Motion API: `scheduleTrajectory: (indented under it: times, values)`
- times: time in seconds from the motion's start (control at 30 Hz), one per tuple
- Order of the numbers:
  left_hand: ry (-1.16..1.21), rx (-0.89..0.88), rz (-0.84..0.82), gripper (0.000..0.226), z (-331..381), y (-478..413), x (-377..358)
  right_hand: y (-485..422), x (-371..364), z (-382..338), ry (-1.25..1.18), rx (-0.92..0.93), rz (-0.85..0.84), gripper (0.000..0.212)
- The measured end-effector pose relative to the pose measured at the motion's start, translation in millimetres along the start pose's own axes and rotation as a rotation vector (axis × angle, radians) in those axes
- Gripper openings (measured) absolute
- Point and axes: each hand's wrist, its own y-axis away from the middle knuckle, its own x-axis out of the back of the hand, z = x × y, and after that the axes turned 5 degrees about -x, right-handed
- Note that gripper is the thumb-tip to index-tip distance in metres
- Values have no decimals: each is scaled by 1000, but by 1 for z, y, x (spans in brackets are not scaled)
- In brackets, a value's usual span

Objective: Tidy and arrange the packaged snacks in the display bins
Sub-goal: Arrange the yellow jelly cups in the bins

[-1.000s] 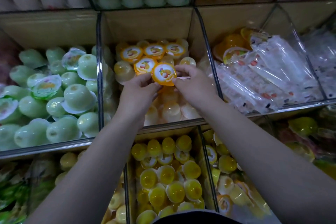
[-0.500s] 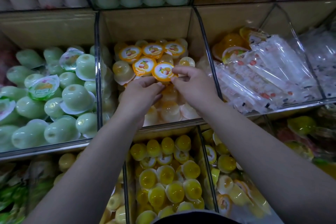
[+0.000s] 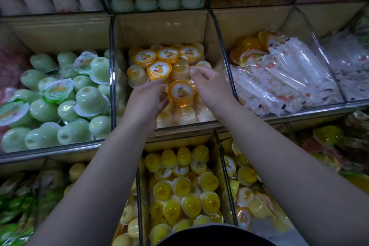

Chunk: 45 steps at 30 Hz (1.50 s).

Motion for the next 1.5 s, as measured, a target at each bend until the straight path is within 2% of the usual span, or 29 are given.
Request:
scheduleTrajectory:
  times: [0.13, 0.27, 0.33, 0.43, 0.53, 0.67, 0.83, 0.93, 1.03, 1.07, 1.17, 1.23, 1.37, 1.5]
  values:
    - [-278, 6, -85, 12, -7, -4, 1, 1, -1, 6, 176, -15, -104, 34]
    - [-464, -58, -174, 27, -11, 0, -1, -1, -1, 8, 103, -95, -150, 22]
    - [-468, -62, -192, 23, -11, 1, -2, -2, 1, 8, 72, -132, -145, 15]
    - [-359, -1, -178, 23, -7, 1, 1, -4, 1, 7, 46, -173, -131, 25]
    - [-286, 23, -170, 17, -5, -1, 2, -5, -2, 7, 35, -159, -172, 14]
    - [-287, 6, -145, 18, -7, -4, 2, -8, -6, 9, 2, -138, -175, 27]
    - [-250, 59, -107, 16, -7, -6, 0, -10, -4, 10, -10, -174, -158, 24]
    - [-306, 92, -96, 10, -6, -6, -1, -10, -4, 10, 14, -207, -193, 22]
    - [-399, 66, -78, 8, -8, -7, 0, -10, -4, 11, 22, -213, -238, 7]
    - [-413, 52, -72, 9, -8, -7, 1, -10, -5, 11, 19, -227, -256, 7]
    - [-431, 21, -61, 16, -10, -7, 2, -11, -10, 13, 92, -279, -304, 32]
    - [-482, 11, -65, 18, -10, -7, 2, -10, -12, 12, 123, -260, -301, 38]
    - [-550, 54, -79, 14, -8, -7, 1, -7, -9, 7, 124, -173, -250, 22]
    - [-613, 67, -119, 29, -8, -5, -1, -6, -8, 5, 132, -246, -282, 11]
